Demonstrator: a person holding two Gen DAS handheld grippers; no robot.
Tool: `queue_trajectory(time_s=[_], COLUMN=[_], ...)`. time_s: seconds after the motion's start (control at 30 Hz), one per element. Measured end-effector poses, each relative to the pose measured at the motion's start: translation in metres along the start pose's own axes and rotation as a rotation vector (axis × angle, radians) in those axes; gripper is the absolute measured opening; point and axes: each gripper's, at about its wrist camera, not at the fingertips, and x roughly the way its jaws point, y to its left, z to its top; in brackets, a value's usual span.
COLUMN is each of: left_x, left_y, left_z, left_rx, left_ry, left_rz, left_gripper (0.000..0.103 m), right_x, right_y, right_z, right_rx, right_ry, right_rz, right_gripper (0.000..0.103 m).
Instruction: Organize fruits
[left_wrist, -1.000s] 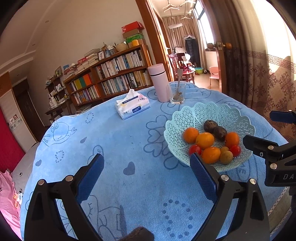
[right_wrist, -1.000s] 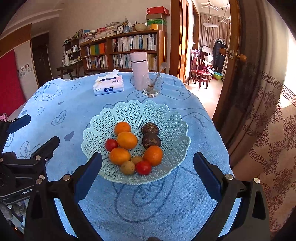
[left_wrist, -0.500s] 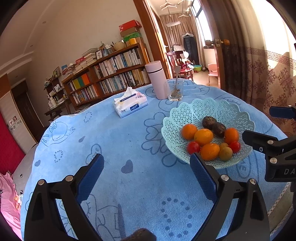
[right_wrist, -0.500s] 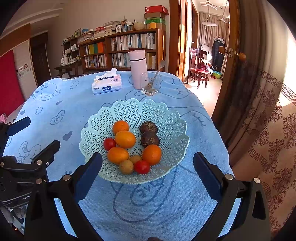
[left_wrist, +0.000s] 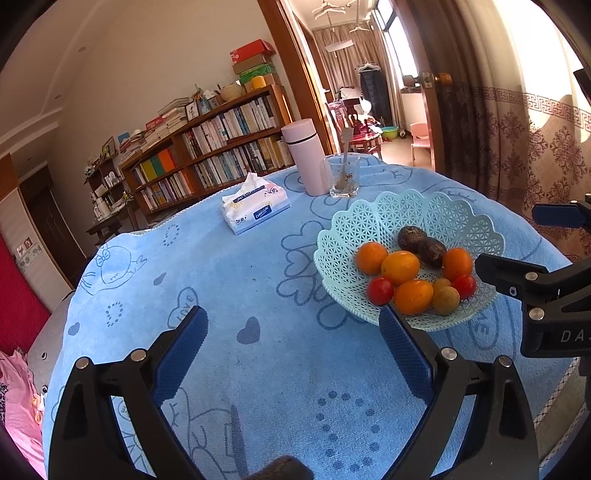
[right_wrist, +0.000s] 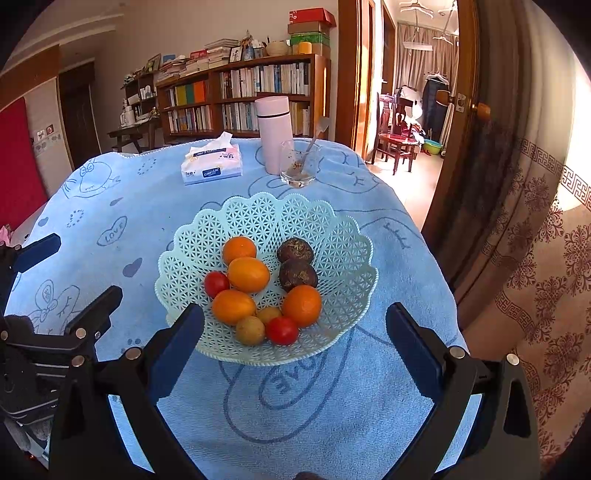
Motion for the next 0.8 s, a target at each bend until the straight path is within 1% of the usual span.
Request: queue_trajectory(time_s=[0.27,0.57,0.67,0.8], left_x=[0.0001,0.0020,0.0036,0.0063], left_y=[-0.0021,-0.0084,-0.0079,-0.0061], left_z=[-0.0002,-0.0036,-0.0042,-0.0050], left_rx=[0.007,0.023,0.014,0.008], left_ry=[0.003,0.016,0.029,0.045], left_rz=[-0.005,-0.038,-0.054,-0.050], left_gripper=[0.093,0.093,0.093,0.093], right_x=[0.0007,0.0018,0.0018,0.0020], right_y=[-0.0010,-0.0005,-0.0005,-0.0008], right_z=[-0.0017,-0.0034,-0.0033,-0.0028], right_rx=[0.000,-0.003,-0.003,-0.002], right_ry=[0.005,0.016,0.016,0.018], right_rz=[-0.002,-0.005,-0.005,-0.004], right_gripper=[0.100,0.100,0.100,0.100])
